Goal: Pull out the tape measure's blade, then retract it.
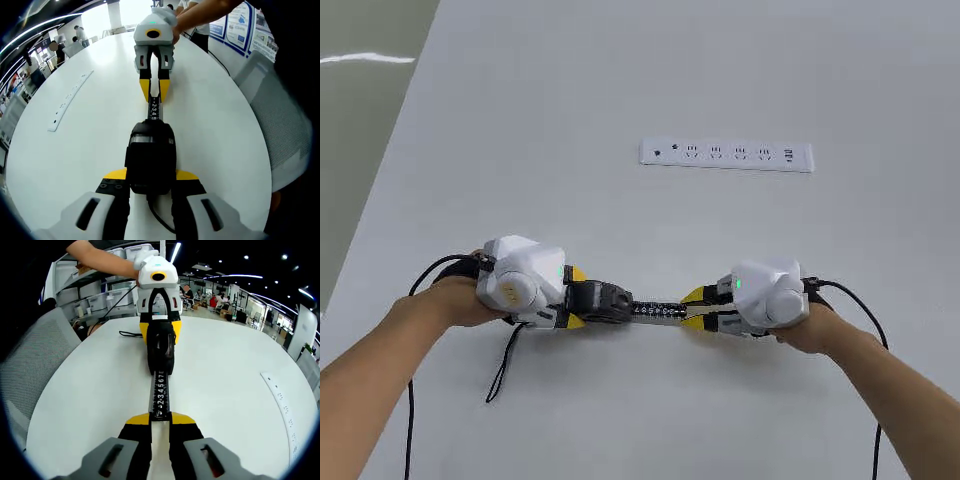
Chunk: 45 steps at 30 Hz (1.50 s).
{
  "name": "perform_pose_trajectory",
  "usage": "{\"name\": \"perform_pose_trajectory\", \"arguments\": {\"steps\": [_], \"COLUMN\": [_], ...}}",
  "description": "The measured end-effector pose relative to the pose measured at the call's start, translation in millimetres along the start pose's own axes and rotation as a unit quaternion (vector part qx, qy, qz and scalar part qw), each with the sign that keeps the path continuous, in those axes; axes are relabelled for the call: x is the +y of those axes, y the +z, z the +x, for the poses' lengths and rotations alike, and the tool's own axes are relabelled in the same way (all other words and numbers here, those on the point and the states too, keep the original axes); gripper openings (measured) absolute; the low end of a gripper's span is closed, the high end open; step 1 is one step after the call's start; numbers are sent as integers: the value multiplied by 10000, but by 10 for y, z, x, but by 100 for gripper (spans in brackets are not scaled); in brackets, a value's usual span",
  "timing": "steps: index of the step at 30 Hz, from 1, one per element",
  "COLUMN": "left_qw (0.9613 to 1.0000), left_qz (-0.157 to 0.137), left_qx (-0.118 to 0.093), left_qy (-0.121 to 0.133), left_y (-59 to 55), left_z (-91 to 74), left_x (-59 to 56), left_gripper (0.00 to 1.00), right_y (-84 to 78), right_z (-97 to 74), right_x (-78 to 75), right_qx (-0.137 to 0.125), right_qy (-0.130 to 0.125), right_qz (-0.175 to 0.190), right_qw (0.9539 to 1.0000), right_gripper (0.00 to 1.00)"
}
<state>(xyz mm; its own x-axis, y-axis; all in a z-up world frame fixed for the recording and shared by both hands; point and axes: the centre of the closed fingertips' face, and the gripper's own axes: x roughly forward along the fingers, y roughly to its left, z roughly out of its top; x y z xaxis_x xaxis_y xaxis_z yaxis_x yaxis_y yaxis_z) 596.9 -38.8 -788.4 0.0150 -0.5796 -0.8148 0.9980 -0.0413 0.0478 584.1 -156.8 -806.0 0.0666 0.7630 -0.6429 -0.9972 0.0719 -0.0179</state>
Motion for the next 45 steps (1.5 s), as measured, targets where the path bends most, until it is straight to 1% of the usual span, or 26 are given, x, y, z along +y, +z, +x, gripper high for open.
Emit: {"name": "perform_pose_trajectory", "arguments": {"steps": [29,45], "left_qw": [10000,10000], "left_qz": [-3,6], "left_qx": [20,43], "left_qy": [-11,-15], "left_y": [3,8], "left_z": [-1,2], "left_x": [-3,-1], "left_gripper": [27,27], "right_y": [-114,-180], "right_z": [-142,-227], "right_x": [-7,-8], "right_qx": [64,80], "right_qy": [-38,-18], "right_qz": [-76,-30], "right_qw": [9999,10000], "right_gripper": [10,10]}}
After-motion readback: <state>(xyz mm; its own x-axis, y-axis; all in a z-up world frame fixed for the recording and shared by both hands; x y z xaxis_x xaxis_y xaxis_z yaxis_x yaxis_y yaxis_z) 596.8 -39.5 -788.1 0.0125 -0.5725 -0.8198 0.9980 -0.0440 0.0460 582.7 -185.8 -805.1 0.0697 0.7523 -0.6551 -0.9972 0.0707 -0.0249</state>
